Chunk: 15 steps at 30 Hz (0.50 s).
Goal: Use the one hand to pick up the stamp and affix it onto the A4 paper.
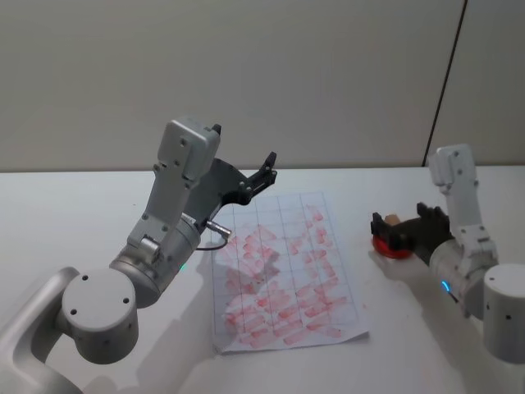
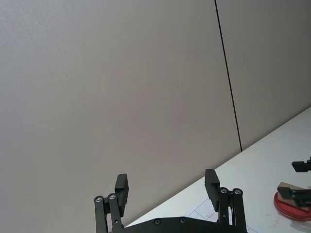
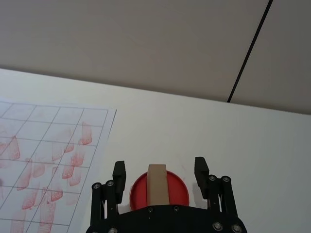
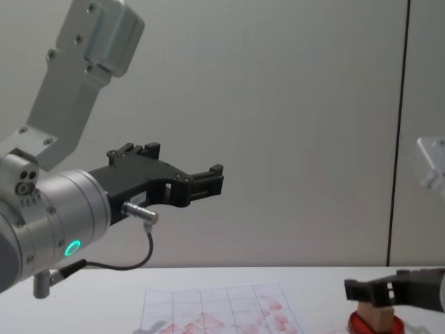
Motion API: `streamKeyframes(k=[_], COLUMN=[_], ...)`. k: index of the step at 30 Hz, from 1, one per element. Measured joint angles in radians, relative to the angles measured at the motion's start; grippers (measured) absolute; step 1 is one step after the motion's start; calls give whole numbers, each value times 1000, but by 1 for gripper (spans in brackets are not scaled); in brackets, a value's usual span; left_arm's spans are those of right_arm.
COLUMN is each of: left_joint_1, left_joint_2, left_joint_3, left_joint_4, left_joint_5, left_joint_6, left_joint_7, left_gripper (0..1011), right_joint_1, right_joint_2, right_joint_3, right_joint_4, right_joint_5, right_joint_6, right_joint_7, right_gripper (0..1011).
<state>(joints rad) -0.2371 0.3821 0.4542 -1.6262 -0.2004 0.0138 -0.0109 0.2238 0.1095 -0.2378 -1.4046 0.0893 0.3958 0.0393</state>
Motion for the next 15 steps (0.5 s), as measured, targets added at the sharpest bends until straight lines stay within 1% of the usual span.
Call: streamKeyframes(k=[2, 3, 4, 5, 6, 8, 12, 15], left_joint_1=[0, 0, 0, 0, 0, 0, 0, 0], left_joint_2=[0, 0, 0, 0, 0, 0, 0, 0], left_joint_3=[0, 0, 0, 0, 0, 0, 0, 0], left_joint_4=[0, 0, 0, 0, 0, 0, 0, 0], left_joint_5=[0, 0, 0, 0, 0, 0, 0, 0], left_joint_6=[0, 0, 0, 0, 0, 0, 0, 0], left_joint_7=[0, 0, 0, 0, 0, 0, 0, 0], left_gripper=[1001, 1002, 1001, 1001, 1001, 1001, 1001, 1001], right_joint_1=[-3, -7, -10, -12, -15, -23, -31, -43], right_joint_2=[2, 5, 7, 9, 12, 18, 27, 40], right_joint_3=[2, 3, 5, 6, 8, 12, 18, 27], right_joint_4=[-7, -14, -18, -22, -30, -42, -57, -76], right_joint_5=[-1, -3, -4, -4, -6, -9, -12, -16], right_joint_6=[-15, -29, -36, -43, -58, -85, -122, -171], right_joint_7=[0, 0, 1, 1, 2, 3, 5, 9], right_gripper=[868, 907, 917, 969, 982, 1001, 1001, 1001])
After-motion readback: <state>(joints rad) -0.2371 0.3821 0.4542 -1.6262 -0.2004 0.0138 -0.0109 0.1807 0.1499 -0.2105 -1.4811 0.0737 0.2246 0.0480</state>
